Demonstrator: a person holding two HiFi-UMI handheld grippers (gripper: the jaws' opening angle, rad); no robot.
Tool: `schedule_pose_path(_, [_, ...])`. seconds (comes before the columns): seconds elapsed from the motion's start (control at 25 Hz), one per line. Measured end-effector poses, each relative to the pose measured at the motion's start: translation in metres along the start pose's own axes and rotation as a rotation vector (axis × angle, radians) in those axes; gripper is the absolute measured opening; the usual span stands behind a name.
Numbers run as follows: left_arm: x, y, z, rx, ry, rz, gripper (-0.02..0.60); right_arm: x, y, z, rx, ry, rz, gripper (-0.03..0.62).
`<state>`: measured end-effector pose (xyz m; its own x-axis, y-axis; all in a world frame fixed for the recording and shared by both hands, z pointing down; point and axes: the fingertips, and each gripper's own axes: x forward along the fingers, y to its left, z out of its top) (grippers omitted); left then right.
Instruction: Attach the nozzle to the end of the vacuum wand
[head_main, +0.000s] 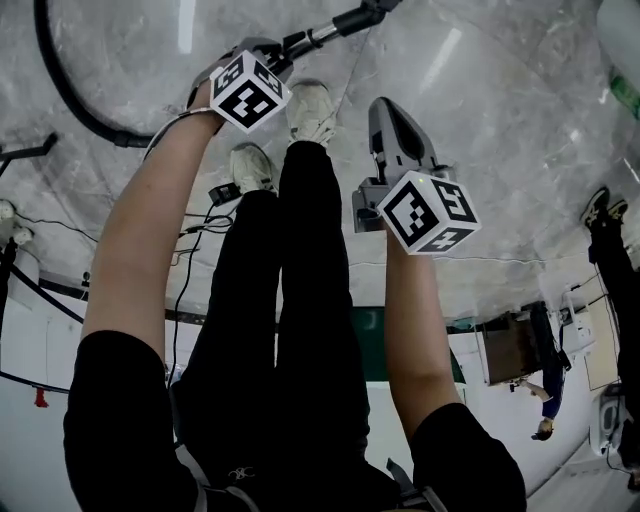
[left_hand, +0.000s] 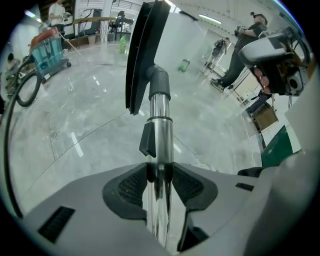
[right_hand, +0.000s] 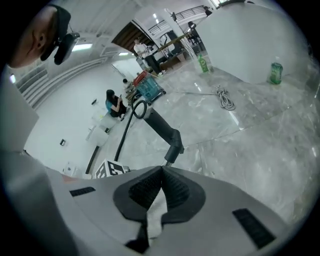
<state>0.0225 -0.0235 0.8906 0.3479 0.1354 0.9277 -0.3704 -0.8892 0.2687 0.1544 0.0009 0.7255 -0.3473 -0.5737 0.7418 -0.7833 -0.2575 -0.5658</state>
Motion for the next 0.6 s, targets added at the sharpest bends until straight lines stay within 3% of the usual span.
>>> schedule_pose_path(0.12, [0.015,0.025,-0.005,-0.017,0.052,0.027,0.16,0.007,-0.003,0.01,-0.011,0.002,0.009,0.017])
schedule_pose_path(0.32, [0.016,0.044,-0.006,-0.082,0.016,0.0,0.149,0.009,-0.009,0.012,-0.022,0.025,0.016,0.017])
schedule_pose_path(0.6, [0.009,0.079,-0.006,-0.066,0.013,0.217,0.149,0.023,-0.006,0.019,-0.064,0.028,-0.008,0.017])
